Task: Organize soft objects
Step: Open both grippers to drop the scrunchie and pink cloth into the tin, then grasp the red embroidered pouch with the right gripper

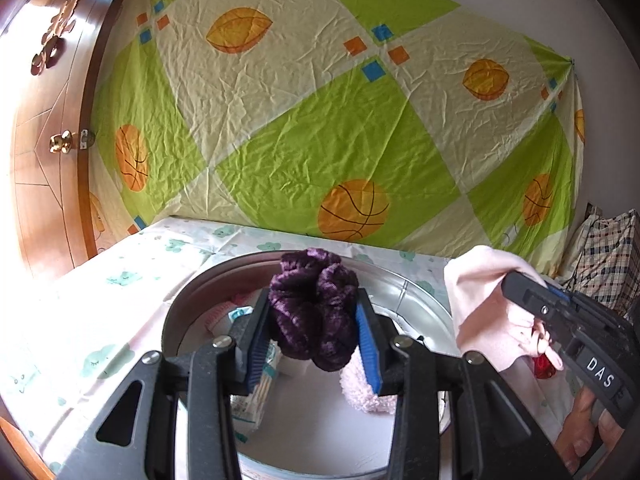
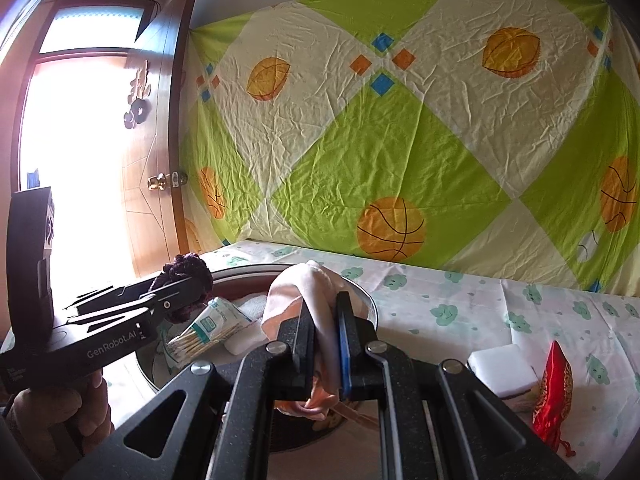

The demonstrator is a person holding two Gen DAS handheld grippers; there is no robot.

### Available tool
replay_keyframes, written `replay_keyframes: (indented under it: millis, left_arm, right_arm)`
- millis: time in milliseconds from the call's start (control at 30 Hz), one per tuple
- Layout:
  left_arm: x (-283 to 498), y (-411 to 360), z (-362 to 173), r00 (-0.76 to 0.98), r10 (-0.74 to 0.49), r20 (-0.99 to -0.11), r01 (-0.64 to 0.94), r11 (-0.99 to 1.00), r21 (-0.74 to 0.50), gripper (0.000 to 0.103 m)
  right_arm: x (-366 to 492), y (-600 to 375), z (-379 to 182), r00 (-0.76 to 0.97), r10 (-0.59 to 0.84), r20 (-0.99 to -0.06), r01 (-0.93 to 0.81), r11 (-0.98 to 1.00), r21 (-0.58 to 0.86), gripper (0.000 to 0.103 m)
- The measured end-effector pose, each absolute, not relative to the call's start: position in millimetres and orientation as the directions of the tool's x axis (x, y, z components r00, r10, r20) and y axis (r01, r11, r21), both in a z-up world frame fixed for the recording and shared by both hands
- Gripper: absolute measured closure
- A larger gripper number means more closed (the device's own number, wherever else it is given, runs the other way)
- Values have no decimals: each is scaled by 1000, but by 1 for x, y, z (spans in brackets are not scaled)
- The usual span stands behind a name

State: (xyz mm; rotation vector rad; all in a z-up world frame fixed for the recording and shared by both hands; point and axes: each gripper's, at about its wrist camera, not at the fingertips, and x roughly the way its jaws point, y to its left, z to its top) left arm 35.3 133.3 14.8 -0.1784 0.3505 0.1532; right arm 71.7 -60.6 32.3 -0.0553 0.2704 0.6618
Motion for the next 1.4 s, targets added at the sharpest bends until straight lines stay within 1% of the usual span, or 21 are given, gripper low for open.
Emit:
replay_keyframes:
  millis: [167,367,600,700,733,767,800,833,867,900,933,967,1033,1133,1167,1233,1400]
  left_arm:
    - [52,144,21,902,143,-407,-204,973,-112,65]
    - [75,159,15,854,154,-496,-227,970,-89,65]
    - [89,168,8,817,163,-553,-244,967,-77,64]
    - [91,170,6,810,170,-562,-255,964,-76,59]
    - [91,171,5,809,172,-562,-261,962,-81,56]
    - [91,172,5,807,179,-563,-271,959,-82,47]
    - [91,174,5,806,184,-563,-279,957,-86,42]
    - [89,174,6,808,189,-559,-286,954,-90,31]
    - [88,175,7,810,196,-553,-293,952,-90,25]
    - [86,174,8,813,202,-546,-296,951,-89,24]
    - [84,173,10,817,205,-539,-298,950,-90,21]
    - [83,172,12,819,214,-532,-304,949,-87,18]
    - [79,168,15,826,225,-516,-310,947,-82,14]
    - [70,154,21,845,225,-486,-296,952,-74,14]
    - [67,147,21,851,222,-477,-289,955,-69,9]
    - [63,132,22,862,211,-461,-271,960,-67,5]
    - [59,84,18,888,145,-437,-184,982,-49,5]
  right_arm:
    - [88,-41,44,733,618,-284,-637,770,31,92]
    - [115,-14,41,708,612,-354,-647,762,23,92]
    - [137,4,27,682,595,-425,-648,761,25,92]
    - [142,7,20,666,596,-450,-650,759,43,92]
    - [145,8,18,658,594,-463,-650,759,49,89]
    - [146,8,16,657,591,-468,-646,761,54,77]
    - [148,8,15,656,590,-470,-643,763,60,70]
    - [150,7,14,651,591,-477,-641,764,71,51]
    - [152,7,13,642,595,-484,-641,763,88,35]
    - [153,5,13,638,600,-482,-639,763,104,31]
    - [151,1,15,646,603,-468,-633,766,112,29]
    - [148,-2,17,658,601,-453,-628,771,111,29]
    - [144,-8,21,671,595,-443,-620,777,104,29]
    - [137,-23,23,690,578,-436,-609,789,83,29]
    - [134,-28,24,701,567,-433,-602,795,68,29]
    - [128,-44,23,727,540,-423,-582,812,35,28]
    - [117,-93,17,782,463,-417,-515,857,-14,26]
